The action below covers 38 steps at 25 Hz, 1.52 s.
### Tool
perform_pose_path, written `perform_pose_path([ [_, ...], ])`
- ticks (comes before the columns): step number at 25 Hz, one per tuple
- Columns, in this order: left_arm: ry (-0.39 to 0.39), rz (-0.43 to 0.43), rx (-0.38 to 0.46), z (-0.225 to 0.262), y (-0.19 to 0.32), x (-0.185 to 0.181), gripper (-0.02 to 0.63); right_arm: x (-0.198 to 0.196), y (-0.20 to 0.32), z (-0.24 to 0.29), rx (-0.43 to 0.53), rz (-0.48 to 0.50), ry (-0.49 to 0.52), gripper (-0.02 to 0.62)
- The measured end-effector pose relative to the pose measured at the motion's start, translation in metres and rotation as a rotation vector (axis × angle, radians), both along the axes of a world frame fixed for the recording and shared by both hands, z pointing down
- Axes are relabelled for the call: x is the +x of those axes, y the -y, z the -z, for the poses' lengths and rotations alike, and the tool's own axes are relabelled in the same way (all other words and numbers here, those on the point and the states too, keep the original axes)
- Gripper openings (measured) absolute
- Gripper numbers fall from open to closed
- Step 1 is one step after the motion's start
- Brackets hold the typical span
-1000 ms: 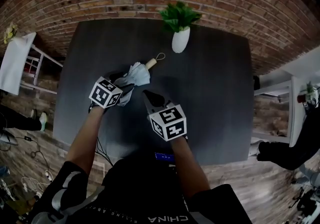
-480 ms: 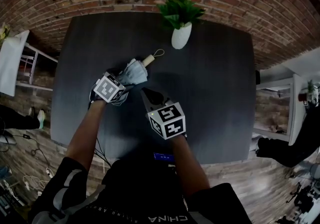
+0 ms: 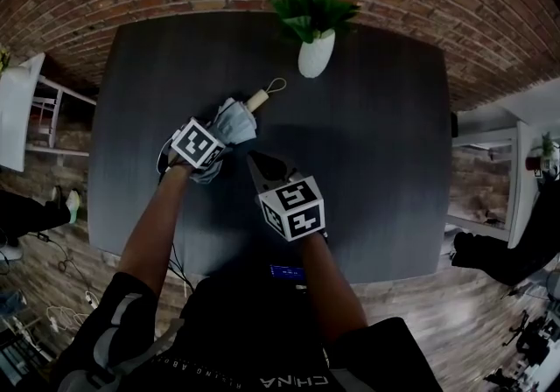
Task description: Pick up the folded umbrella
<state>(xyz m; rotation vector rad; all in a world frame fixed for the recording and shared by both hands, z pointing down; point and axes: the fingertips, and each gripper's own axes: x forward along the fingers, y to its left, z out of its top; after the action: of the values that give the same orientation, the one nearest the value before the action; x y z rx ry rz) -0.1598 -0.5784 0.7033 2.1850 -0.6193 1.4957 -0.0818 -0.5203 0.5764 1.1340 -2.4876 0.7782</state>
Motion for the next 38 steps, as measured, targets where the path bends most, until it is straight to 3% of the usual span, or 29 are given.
perform_pose_path([
  [4, 0.033, -0.003, -0.028, -0.005, -0.002, -0.002, 0.354, 0.001, 0.001, -0.002, -0.008, -0.010, -0.002, 0.008],
  [7, 0.015, -0.005, -0.015, -0.005, -0.001, -0.002, 0.353, 0.004, 0.001, -0.003, -0.009, -0.021, -0.004, 0.008],
  [19, -0.069, 0.033, 0.137, 0.008, -0.007, -0.003, 0.321, 0.014, -0.006, 0.005, 0.008, -0.045, -0.015, 0.008],
  [23, -0.183, 0.075, 0.168, 0.024, -0.011, -0.005, 0.318, 0.018, -0.008, 0.005, 0.009, -0.051, -0.023, 0.008],
  [31, -0.529, 0.357, 0.170, 0.064, -0.023, -0.024, 0.316, 0.016, -0.014, 0.012, 0.030, -0.035, -0.037, 0.008],
  [38, -0.792, 0.453, 0.192, 0.116, -0.047, -0.029, 0.316, 0.012, -0.017, 0.030, 0.074, -0.011, -0.051, 0.008],
])
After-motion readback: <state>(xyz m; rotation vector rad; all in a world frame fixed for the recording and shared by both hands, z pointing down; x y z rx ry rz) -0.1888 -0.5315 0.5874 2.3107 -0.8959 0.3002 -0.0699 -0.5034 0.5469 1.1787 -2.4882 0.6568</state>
